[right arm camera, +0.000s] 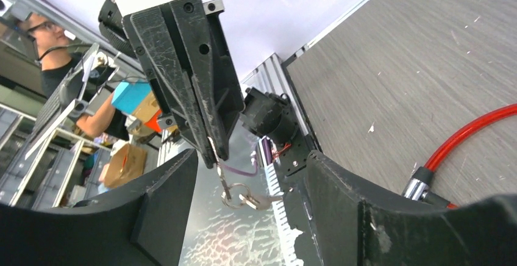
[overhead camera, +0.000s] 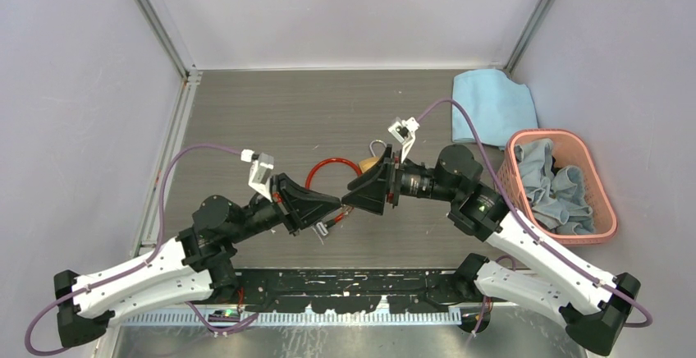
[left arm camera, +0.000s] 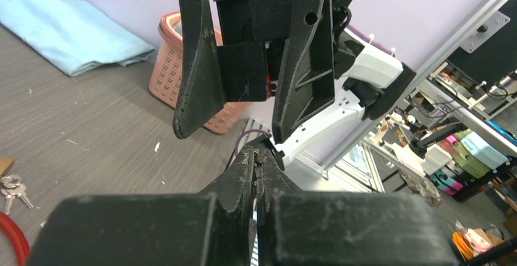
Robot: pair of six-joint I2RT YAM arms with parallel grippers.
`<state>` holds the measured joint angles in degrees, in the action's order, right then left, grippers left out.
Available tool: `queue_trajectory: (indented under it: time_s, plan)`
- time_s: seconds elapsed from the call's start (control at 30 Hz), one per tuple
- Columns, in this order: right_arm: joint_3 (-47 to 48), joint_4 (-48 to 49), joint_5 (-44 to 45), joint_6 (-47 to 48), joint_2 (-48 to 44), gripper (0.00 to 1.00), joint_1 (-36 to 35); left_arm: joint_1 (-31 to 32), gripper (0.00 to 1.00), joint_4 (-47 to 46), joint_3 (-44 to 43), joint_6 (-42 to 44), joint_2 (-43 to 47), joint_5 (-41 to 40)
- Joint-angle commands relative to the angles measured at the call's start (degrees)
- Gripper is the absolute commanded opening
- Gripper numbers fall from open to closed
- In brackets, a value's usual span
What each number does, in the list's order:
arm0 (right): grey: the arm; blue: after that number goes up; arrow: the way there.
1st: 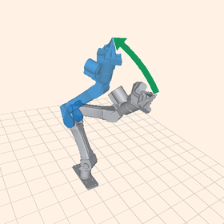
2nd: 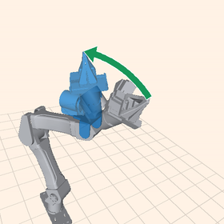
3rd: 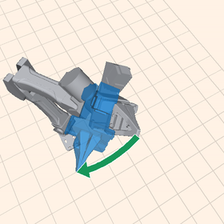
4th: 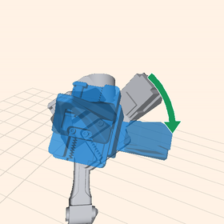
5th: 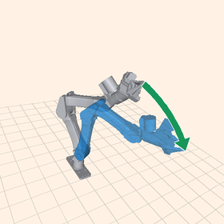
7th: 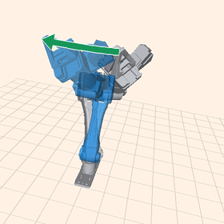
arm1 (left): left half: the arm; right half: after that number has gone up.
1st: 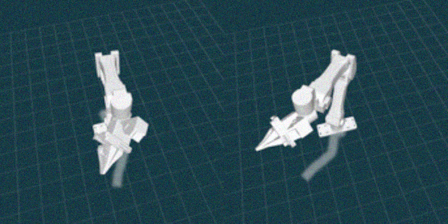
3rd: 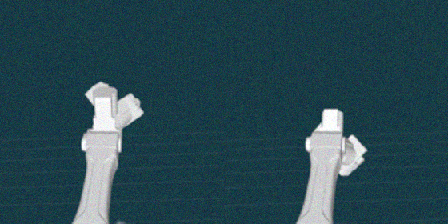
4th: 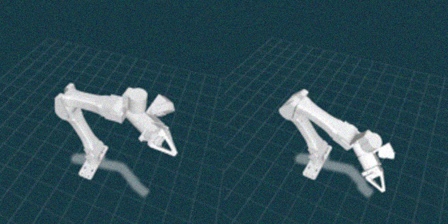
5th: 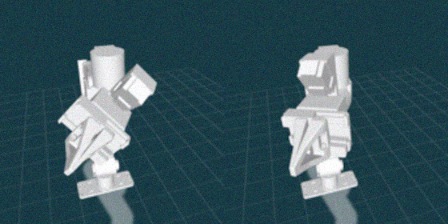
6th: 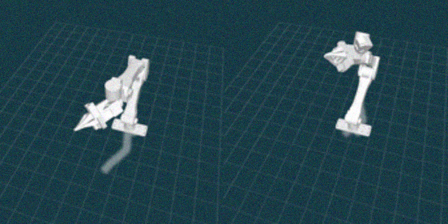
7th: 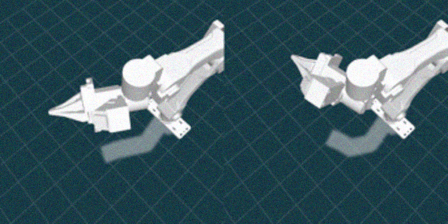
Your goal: Unlock with the key
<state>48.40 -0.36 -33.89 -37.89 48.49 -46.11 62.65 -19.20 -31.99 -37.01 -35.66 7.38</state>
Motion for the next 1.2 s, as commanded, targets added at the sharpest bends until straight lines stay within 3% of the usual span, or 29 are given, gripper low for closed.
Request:
queue_trajectory:
  time_s: [0.0, 0.4, 1.17]
  plan:
    - [-1.5, 9.7, 4.7, -4.1, -1.4, 0.71, -0.1, 0.2, 0.0, -6.3, -0.5, 1.1, 1.3, -3.6]
    - [-7.5, 31.1, 6.4, -15.0, -1.1, 0.65, -0.1, 0.2, 0.0, -10.7, -0.7, 1.7, 0.0, -11.6]
    - [-7.0, 28.5, 11.1, -11.9, -0.5, 0.54, -1.8, 0.2, 0.0, -17.6, -1.0, 3.1, -2.7, -15.3]
